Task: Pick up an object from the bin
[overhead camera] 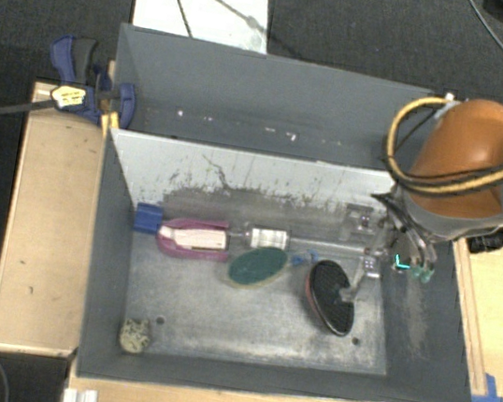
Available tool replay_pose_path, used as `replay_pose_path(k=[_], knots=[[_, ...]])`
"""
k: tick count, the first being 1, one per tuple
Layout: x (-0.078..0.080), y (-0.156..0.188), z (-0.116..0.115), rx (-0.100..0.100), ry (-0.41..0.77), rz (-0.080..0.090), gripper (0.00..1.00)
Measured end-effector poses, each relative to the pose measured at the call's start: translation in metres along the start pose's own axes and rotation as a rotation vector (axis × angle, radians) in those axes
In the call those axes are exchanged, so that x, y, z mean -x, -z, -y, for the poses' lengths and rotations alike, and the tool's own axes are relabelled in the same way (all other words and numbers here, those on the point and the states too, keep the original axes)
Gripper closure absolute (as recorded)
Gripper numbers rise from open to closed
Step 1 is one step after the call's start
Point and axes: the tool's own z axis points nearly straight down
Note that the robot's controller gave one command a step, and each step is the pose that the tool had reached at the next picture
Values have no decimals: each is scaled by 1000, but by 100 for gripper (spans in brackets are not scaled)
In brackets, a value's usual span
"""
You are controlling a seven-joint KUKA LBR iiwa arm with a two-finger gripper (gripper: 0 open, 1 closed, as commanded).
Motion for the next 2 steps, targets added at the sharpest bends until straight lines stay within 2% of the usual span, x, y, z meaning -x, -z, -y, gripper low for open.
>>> replay_pose_path(k=[1,2], knots=[[-10,-104,-8,2,-183,0,0],[-8,-101,-7,1,-179,6,100]])
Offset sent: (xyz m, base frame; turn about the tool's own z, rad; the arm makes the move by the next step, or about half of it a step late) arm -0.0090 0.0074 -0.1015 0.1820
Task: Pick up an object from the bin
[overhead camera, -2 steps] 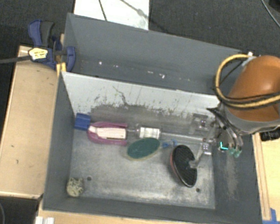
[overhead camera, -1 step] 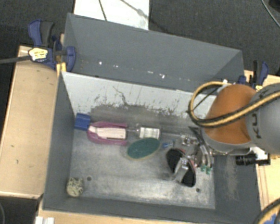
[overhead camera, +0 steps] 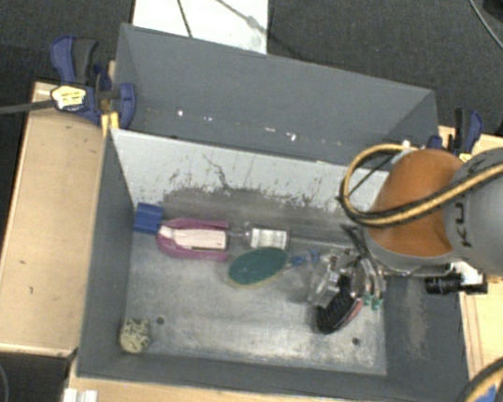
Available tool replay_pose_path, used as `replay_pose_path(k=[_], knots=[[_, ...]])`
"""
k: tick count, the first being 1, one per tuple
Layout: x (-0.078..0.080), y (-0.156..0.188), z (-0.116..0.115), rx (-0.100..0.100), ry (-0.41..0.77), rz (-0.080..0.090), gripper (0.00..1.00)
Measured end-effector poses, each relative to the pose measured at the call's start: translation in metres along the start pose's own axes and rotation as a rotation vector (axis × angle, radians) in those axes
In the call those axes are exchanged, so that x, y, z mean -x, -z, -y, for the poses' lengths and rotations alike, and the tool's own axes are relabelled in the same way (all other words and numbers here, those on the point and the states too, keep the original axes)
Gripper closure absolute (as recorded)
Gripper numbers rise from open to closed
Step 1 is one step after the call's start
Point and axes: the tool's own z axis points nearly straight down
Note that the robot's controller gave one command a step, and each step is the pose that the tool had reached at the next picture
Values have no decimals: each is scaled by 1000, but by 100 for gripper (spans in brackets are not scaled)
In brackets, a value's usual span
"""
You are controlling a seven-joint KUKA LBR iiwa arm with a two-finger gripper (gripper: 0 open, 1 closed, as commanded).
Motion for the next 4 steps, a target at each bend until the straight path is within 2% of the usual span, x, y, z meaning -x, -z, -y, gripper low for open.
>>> replay_pose_path(k=[1,2,3,4], knots=[[0,0,0,-1,2,0,0],[12,15,-83,4,88,5,0],[-12,-4,-78,-1,90,-2,0],[4,-11,-85,0,84,3,0]])
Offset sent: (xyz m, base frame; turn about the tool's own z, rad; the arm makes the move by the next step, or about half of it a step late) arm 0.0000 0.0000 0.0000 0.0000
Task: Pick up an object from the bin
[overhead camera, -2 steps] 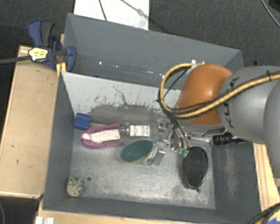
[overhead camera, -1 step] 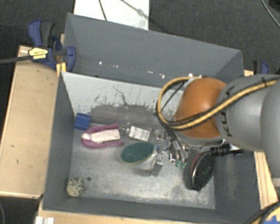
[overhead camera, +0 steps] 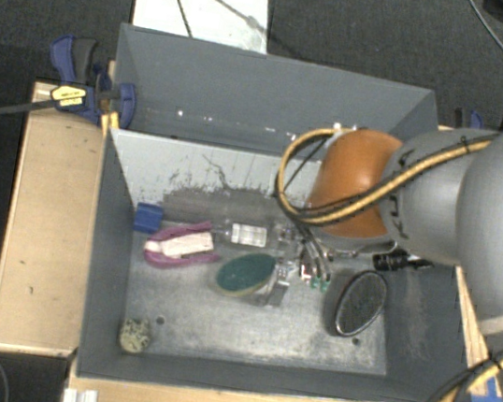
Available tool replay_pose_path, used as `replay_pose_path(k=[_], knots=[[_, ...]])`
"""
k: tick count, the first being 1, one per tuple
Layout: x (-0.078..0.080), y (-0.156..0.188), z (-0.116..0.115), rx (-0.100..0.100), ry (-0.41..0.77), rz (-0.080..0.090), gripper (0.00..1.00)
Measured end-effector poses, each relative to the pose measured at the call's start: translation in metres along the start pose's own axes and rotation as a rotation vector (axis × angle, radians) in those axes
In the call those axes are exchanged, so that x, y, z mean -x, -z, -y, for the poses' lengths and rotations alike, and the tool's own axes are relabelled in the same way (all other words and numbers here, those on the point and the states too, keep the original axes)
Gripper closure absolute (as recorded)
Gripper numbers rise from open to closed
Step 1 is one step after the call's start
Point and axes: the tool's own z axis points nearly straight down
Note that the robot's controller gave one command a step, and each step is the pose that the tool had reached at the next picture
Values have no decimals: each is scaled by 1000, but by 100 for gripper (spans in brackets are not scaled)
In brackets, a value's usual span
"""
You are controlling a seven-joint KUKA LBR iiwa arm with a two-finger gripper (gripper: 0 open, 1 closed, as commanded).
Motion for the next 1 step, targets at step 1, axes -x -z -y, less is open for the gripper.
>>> replay_pose_path(k=[1], knots=[[-1,0,0,0,2,-2,100]])
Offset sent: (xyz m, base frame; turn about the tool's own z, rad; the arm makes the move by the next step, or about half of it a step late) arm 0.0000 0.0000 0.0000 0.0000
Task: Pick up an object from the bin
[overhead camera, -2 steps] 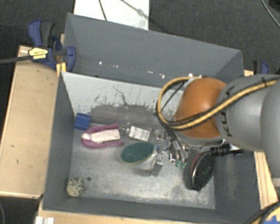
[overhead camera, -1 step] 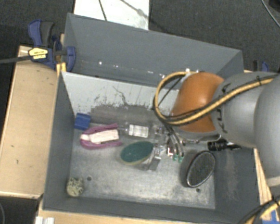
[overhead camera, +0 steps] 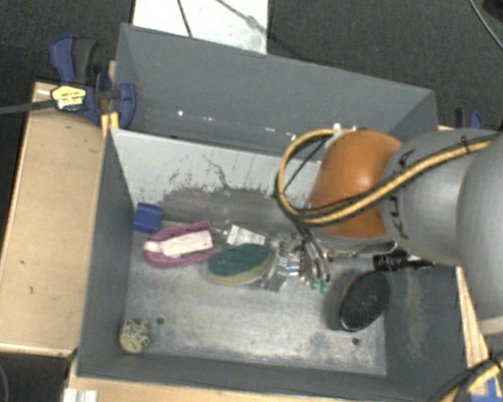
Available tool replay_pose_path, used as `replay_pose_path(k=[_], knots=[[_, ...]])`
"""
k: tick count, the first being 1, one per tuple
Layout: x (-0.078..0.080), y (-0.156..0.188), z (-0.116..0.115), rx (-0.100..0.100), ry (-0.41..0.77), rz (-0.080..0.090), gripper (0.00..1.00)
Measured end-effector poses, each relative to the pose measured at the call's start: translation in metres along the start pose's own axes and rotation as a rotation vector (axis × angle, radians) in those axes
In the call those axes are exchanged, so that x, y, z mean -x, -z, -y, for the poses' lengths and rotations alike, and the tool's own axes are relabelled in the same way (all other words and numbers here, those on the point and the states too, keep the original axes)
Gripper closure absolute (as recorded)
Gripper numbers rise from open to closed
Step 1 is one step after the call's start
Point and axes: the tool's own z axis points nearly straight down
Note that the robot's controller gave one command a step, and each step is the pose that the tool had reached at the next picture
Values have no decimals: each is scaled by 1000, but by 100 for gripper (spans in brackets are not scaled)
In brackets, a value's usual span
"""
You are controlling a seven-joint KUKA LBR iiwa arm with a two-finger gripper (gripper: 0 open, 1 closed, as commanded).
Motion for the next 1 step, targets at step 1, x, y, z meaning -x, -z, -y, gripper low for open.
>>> replay_pose_path(k=[1], knots=[[0,0,0,0,1,0,0]])
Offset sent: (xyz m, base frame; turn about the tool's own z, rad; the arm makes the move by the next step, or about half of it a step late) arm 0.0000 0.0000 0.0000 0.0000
